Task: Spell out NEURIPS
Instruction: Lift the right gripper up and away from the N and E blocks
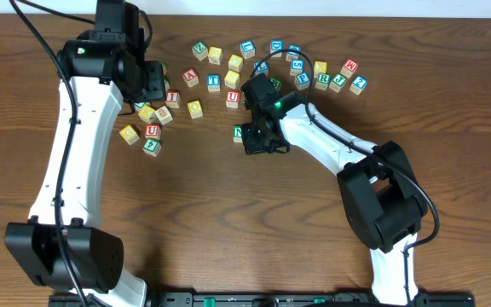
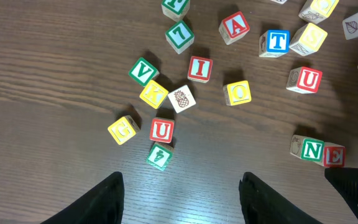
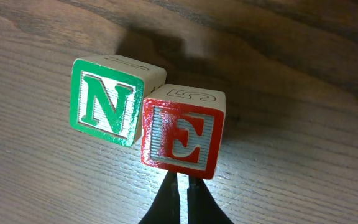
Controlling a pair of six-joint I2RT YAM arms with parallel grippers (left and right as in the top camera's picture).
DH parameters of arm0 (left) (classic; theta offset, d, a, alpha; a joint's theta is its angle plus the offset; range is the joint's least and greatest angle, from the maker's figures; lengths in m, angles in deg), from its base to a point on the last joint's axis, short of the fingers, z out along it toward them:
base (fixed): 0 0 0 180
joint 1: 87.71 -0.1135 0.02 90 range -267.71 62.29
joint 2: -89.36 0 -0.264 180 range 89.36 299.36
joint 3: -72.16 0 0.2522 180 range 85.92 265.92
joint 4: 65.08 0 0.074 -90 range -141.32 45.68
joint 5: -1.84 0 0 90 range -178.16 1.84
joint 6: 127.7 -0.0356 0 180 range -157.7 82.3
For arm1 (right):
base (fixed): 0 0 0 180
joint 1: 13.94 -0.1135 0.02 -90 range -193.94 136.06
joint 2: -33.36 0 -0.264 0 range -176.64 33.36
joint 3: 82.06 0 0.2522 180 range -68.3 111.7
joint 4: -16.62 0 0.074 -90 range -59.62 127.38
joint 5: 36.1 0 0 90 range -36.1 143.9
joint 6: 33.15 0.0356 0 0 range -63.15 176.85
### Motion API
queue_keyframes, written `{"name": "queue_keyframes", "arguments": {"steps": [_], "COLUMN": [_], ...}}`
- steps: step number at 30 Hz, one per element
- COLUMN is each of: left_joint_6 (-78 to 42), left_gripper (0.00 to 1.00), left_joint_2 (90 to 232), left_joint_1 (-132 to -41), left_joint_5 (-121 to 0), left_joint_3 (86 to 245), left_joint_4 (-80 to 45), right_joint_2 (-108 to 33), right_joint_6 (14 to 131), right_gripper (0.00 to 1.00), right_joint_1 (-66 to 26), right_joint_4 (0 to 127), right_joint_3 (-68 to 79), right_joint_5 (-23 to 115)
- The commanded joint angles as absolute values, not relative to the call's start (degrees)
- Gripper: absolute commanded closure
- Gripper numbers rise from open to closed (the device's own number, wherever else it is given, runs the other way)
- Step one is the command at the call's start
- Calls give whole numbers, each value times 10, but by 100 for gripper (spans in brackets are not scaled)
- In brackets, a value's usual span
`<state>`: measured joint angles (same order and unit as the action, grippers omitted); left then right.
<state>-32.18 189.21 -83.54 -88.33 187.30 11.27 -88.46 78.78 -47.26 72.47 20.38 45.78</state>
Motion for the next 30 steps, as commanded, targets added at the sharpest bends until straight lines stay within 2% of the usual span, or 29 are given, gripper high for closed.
{"name": "queue_keyframes", "arguments": {"steps": [1,23,28,30], "left_joint_6": [-327,-327,-327,-327], "left_gripper": [41,41,41,41], "left_joint_2": [1886,1886,1886,1886], "left_joint_1": [-838,-838,-838,-838], "left_joint_5": [-884,-884,-884,-884], "left_joint_3": [1882,1882,1882,1882], "left_joint_4": [114,114,114,114], "right_joint_2": [-890,-886,-850,-831], "right_joint_6": [795,716,717,753], "right_gripper": [99,99,99,99], "right_joint_1": [-473,-475,-464,-449], "right_joint_4": [721,710,722,735], "right_joint_3": [201,210,218,218], "right_joint_5": [458,397,410,460]}}
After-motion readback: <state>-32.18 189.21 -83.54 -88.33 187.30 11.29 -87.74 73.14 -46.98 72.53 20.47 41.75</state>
